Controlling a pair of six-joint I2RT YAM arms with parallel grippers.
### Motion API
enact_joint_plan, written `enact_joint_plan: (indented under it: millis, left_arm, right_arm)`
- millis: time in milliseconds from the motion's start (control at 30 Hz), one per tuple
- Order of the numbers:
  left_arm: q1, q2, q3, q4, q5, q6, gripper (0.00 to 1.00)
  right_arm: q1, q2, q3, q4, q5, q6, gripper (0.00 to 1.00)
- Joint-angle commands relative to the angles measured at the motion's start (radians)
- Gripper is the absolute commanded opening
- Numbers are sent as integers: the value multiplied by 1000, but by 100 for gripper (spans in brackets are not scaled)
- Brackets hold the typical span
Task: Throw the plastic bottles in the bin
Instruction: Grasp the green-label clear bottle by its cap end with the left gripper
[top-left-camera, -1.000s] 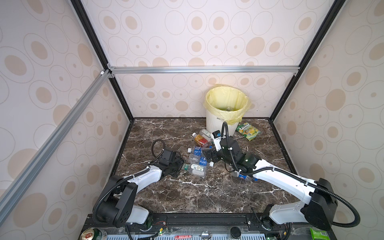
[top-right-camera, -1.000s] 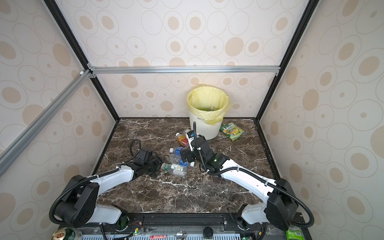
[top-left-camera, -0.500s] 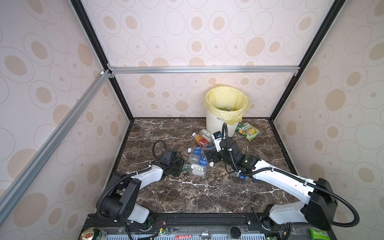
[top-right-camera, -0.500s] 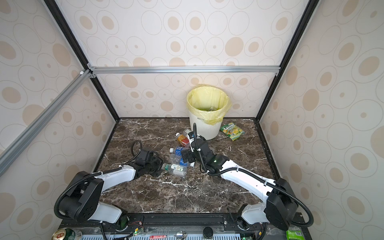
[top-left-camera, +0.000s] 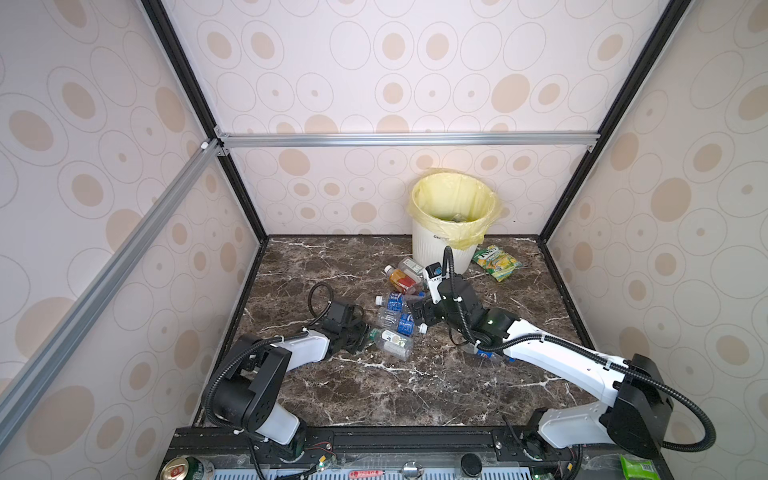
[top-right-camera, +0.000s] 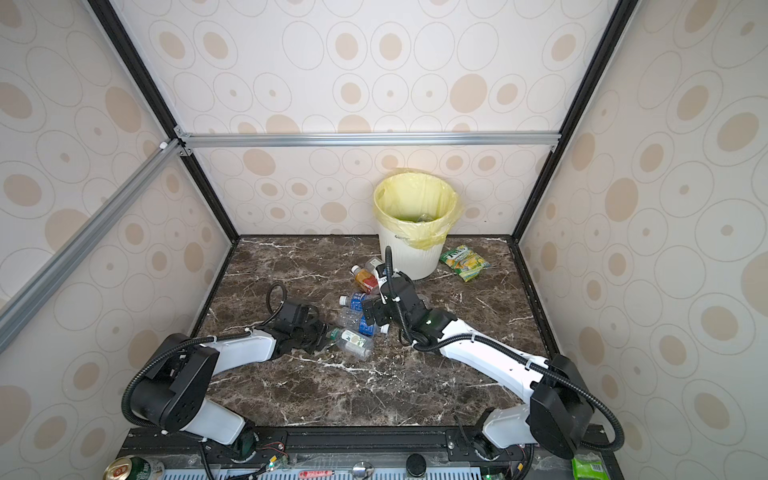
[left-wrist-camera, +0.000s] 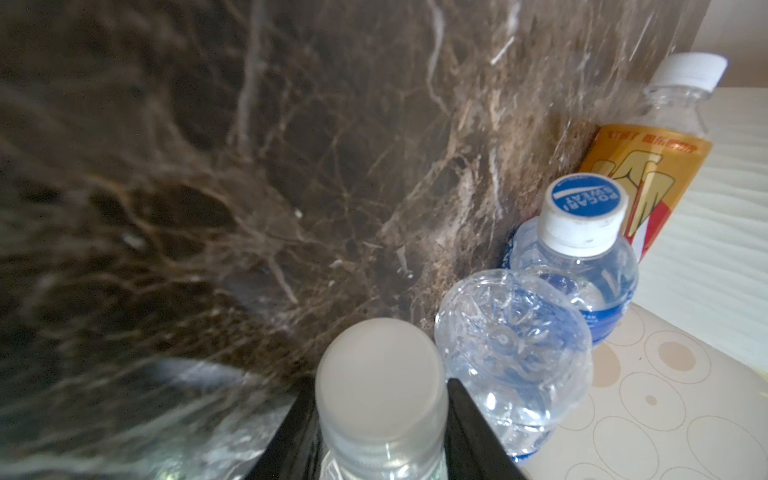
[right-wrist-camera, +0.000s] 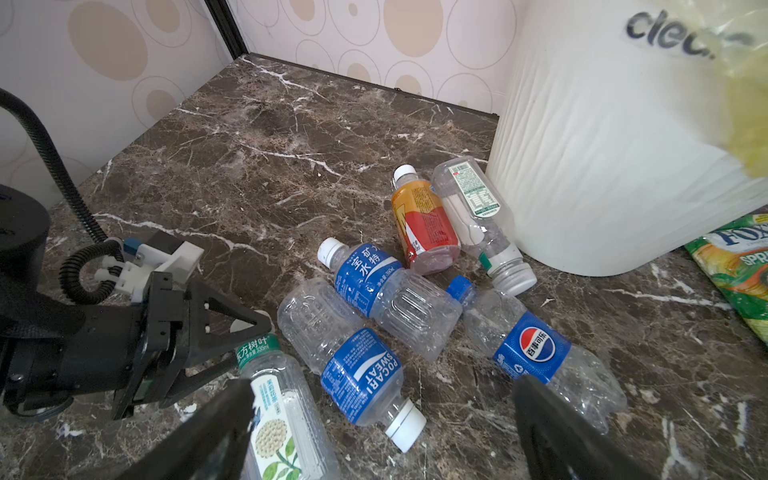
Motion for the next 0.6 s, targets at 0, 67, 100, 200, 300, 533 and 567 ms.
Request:
enact_joint_plan:
  millis: [0, 67, 100, 200, 300, 533, 567]
  left_arm:
    - [6, 13, -12, -37, -8, 3, 39]
    - [6, 0, -19, -42, -20, 3, 38]
    - [7, -7, -25, -42, -25, 2, 38]
    - [15, -25, -41, -42, -38, -2, 36]
    - [28, -37, -53, -40, -37, 2, 35]
    - [80, -72, -50, -28, -37, 64, 32]
    - [88, -79, -52, -18, -37, 72, 31]
  right_arm:
    - [9, 10, -5, 12, 8, 5, 100]
    - [9, 10, -8, 16, 2, 4, 100]
    - [8, 12, -11, 15, -3, 2, 100]
    - [8, 12, -17, 22, -42, -4, 100]
    - [9, 15, -19, 20, -64, -6, 100]
    - [10, 29, -30, 0, -126, -3, 100]
    - [10, 33, -31, -3, -137, -2, 100]
